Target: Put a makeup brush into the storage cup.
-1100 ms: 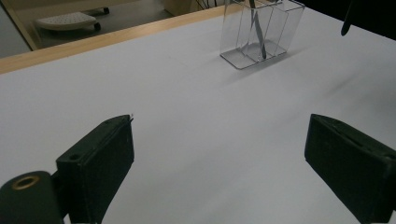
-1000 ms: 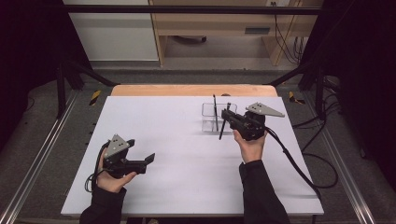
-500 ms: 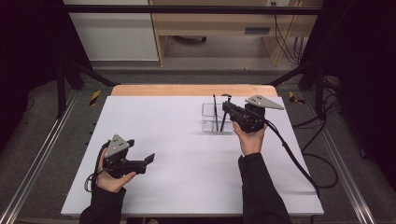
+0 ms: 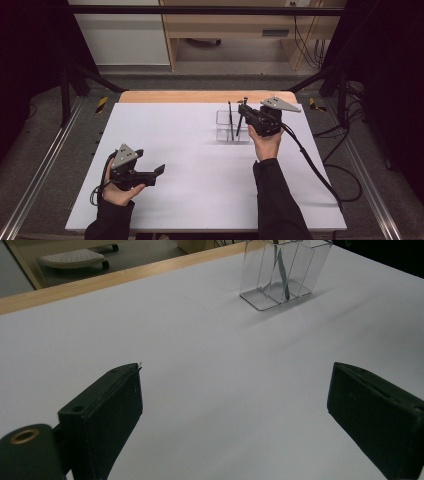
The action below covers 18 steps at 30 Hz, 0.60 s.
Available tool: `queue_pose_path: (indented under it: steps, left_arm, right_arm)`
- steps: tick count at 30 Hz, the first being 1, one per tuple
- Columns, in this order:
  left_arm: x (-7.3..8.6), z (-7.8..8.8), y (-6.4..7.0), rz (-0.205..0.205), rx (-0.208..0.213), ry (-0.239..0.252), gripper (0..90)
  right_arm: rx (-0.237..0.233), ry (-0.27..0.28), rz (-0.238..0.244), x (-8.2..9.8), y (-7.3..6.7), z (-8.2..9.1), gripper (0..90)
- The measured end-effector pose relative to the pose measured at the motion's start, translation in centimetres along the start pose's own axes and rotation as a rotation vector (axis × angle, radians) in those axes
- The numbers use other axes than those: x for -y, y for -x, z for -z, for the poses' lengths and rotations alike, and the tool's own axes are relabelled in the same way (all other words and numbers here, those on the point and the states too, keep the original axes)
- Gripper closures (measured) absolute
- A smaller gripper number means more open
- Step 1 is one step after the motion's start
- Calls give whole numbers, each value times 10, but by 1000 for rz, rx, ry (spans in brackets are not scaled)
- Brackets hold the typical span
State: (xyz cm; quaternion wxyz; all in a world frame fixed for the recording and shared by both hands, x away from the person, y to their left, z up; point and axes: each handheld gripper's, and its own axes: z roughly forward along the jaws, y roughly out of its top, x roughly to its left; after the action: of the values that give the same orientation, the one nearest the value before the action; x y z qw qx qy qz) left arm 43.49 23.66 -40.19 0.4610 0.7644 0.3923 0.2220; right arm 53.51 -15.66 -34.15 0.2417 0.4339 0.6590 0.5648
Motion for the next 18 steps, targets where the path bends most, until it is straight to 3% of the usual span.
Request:
queue_pose_path:
  steps: [18]
  left_arm:
    - [0,1,-2,0,-3,2,70]
  right_arm:
    - [60,15,-3,-11,13,-10,836]
